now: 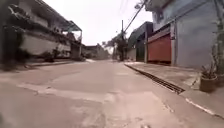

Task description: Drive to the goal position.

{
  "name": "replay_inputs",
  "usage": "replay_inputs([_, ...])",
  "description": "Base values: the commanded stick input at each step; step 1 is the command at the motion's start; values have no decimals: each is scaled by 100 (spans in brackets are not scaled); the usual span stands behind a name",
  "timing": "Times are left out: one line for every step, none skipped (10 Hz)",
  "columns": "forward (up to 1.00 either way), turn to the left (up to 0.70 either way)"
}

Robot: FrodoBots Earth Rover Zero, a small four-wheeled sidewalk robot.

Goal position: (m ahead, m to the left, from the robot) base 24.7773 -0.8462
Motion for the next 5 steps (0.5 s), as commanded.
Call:
replay_inputs([100,2])
replay_inputs([100,2])
replay_inputs([100,2])
replay_inputs([100,2])
replay_inputs([100,2])
